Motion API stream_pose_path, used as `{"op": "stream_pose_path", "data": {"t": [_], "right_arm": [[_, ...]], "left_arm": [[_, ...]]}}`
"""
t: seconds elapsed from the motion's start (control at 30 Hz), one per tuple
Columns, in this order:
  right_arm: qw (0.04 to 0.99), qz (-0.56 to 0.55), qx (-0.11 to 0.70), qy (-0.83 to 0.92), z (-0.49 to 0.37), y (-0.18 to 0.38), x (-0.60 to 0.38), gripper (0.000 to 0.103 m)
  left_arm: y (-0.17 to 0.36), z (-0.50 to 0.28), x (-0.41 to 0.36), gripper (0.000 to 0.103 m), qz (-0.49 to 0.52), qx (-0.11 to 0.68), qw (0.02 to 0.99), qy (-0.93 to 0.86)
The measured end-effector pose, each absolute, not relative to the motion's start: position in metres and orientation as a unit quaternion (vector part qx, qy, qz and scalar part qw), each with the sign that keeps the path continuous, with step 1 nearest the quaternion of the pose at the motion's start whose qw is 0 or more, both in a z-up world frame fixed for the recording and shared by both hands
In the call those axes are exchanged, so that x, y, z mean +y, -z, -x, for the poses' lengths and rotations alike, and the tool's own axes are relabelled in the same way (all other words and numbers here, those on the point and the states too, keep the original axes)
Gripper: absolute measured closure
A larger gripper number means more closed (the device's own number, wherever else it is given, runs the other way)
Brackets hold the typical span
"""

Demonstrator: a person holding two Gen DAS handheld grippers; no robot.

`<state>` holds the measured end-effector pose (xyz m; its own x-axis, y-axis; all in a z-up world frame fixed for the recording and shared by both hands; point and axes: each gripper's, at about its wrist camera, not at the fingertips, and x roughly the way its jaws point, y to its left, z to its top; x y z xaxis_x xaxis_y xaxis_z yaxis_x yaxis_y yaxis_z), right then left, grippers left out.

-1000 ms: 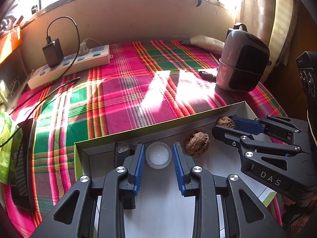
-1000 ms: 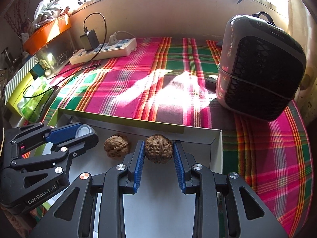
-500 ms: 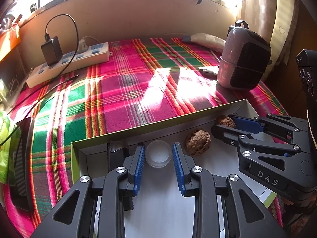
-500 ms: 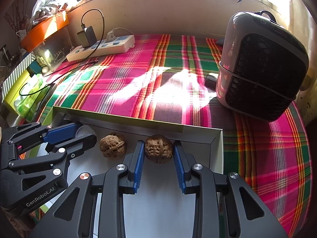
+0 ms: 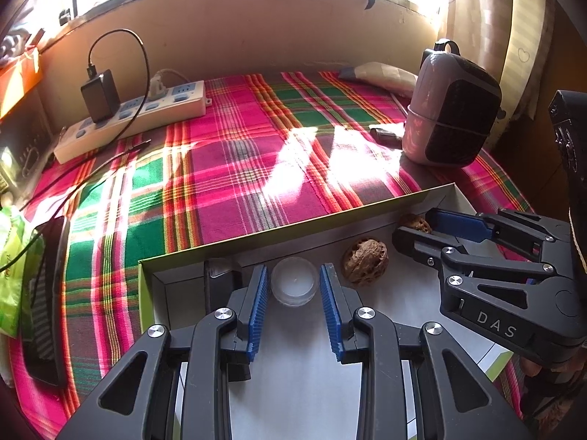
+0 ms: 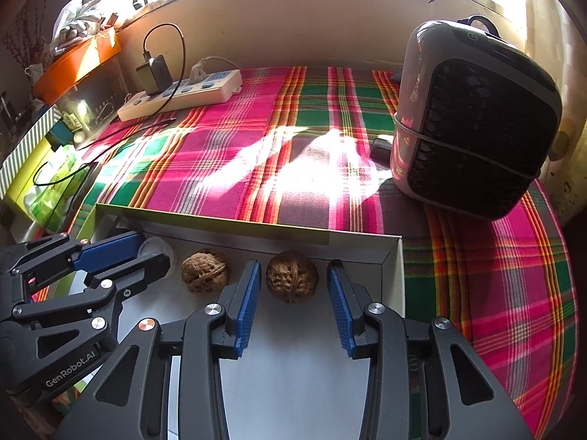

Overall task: Organize objects
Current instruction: 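Lower the jar and walnut into the box and open both tools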

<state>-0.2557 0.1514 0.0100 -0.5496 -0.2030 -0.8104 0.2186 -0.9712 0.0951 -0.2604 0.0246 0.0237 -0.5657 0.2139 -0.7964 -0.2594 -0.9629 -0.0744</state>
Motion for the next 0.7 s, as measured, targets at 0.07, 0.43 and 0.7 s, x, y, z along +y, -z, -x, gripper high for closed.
{"op": "stream_pose_path", "data": {"t": [0.07, 0.43, 0.7], "right_arm": [[0.118, -0.459, 0.009, 0.881, 0.255, -0.011, 0.152, 0.061], [0.116, -0.444, 0.011, 0.888, 0.241, -0.018, 0.152, 0.060], [0.112, -0.433, 0.007, 0.894, 0.227, -0.024, 0.155, 0.060]], "left_arm": [[-0.025, 0.259, 0.024, 0.074, 0.446, 0.025, 0.132, -0.885], [-0.033, 0.243, 0.023, 0.073, 0.434, 0.029, 0.115, -0.893], [-0.042, 0.224, 0.023, 0.073, 0.415, 0.037, 0.100, -0.903]]}}
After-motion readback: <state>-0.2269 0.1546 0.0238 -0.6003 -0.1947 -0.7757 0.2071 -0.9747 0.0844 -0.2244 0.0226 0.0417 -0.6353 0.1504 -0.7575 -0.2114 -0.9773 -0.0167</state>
